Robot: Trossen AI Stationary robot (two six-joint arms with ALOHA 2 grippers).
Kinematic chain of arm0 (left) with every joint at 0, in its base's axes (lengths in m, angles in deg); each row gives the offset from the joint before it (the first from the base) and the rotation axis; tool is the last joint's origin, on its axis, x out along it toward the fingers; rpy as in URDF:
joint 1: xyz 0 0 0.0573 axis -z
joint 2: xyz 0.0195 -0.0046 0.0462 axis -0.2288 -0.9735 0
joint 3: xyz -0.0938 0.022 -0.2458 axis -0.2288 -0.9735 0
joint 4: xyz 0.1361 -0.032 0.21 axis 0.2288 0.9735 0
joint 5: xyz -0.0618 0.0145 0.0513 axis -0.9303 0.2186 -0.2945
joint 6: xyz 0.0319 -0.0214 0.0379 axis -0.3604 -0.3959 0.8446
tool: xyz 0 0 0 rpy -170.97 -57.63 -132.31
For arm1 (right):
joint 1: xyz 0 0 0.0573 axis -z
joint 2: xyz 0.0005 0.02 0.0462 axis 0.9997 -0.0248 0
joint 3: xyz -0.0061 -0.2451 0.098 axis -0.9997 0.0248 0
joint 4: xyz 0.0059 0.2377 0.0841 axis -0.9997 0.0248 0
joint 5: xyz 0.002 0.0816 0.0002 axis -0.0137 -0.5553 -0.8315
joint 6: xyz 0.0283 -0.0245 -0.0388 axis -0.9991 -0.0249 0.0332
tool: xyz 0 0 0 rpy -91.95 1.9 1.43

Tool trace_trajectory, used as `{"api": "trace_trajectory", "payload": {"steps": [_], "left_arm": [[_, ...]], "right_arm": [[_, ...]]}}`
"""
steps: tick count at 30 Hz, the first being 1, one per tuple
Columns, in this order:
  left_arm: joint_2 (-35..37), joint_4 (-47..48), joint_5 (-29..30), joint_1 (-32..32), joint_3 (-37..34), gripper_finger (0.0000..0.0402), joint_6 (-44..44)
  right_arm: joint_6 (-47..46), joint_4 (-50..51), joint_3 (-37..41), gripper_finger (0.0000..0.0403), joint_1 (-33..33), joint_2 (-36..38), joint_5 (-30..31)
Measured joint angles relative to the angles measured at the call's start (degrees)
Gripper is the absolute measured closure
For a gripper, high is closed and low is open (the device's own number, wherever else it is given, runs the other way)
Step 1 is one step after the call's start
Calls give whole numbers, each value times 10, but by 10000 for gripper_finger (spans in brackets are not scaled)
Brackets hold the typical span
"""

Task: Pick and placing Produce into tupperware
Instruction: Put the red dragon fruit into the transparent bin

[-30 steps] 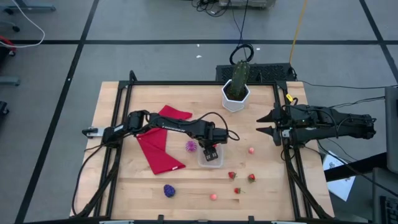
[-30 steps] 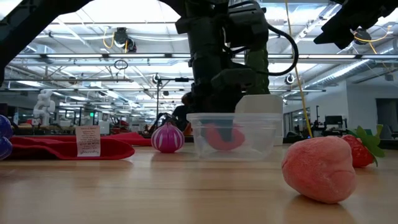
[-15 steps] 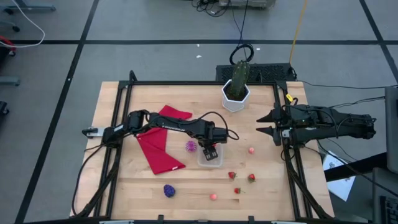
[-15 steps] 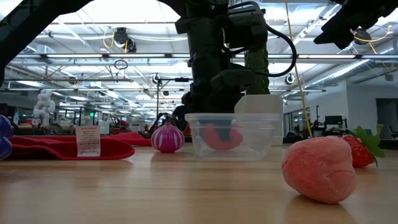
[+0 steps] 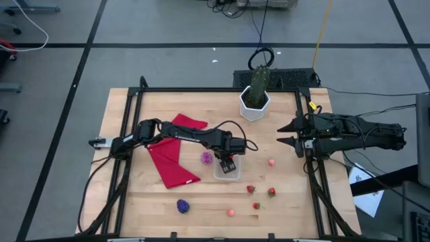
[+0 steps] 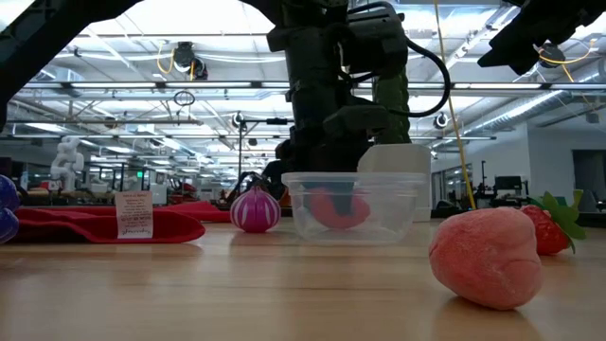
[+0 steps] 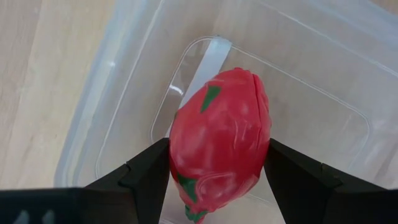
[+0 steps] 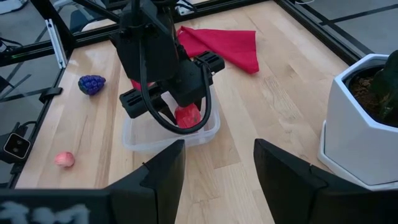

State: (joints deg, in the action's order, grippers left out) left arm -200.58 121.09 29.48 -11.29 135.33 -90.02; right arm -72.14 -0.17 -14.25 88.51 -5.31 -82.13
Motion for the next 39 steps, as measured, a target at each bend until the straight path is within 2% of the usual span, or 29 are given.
{"api": "trace_trajectory", "payload": {"steps": [7,16,22,39], "left_arm": [[0,-2,0,0,0,151,0],[-2,-2,0,0,-1,92,1],[-2,-2,0,0,-1,67,2],[5,-1,0,0,1,65,23]], "right_arm": [[0,0,0,218,0,0,0],[0,0,0,218,0,0,0],[0,0,0,218,0,0,0],[0,0,0,218,0,0,0]]}}
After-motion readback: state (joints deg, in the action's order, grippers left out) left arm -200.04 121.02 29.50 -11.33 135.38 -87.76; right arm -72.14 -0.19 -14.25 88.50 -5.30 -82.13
